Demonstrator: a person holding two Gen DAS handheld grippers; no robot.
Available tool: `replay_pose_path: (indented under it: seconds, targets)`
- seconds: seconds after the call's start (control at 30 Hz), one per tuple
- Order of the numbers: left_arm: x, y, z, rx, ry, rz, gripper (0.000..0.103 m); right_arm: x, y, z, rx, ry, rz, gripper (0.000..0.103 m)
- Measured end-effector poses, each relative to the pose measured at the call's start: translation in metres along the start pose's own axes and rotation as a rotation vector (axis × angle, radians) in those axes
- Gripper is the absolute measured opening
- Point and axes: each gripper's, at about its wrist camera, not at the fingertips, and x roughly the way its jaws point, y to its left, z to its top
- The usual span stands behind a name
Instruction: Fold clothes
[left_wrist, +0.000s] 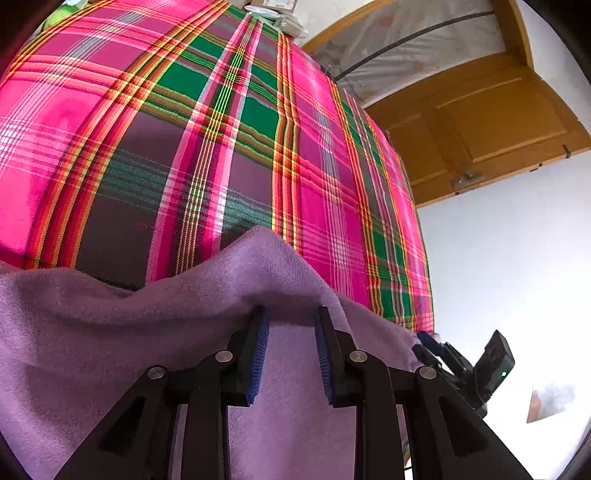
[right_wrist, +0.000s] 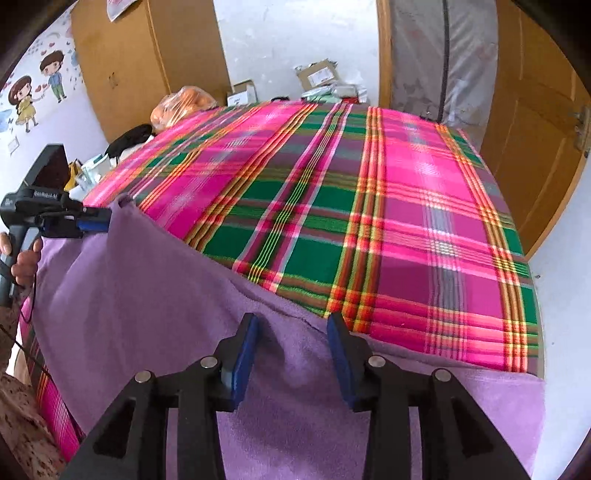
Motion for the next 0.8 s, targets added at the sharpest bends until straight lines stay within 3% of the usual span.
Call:
replay_pose_path:
  seconds: [0.17,0.3,0.33,0.37,0.4,0.8]
  targets:
    - [0.002,0.0,0.001,-0.004,-0.001,-0.004,0.026,0.0,-0.007,-0.004,-0.005,0.02,-0.01,0.039]
    - [0.002,0.0,0.0,-0.005,-0.003,-0.005,0.026,0.002,0.007,-0.005,-0.069,0.017,-0.077,0.039]
    - [0.003,0.0,0.0,-0.006,-0.003,-0.005,0.026,0.004,0.011,-0.006,-0.083,0.017,-0.095,0.034]
    - [0.003,0.0,0.0,-0.006,-0.004,-0.006,0.026,0.003,0.013,-0.006,-0.094,0.013,-0.107,0.015]
    - [0.003,0.0,0.001,-0.007,-0.004,-0.007,0.026,0.003,0.015,-0.005,-0.1,0.009,-0.113,0.004]
    - [0.005,0.004,0.004,-0.016,-0.006,-0.025,0.026,0.007,0.01,0.0,-0.058,-0.045,-0.22,0.002]
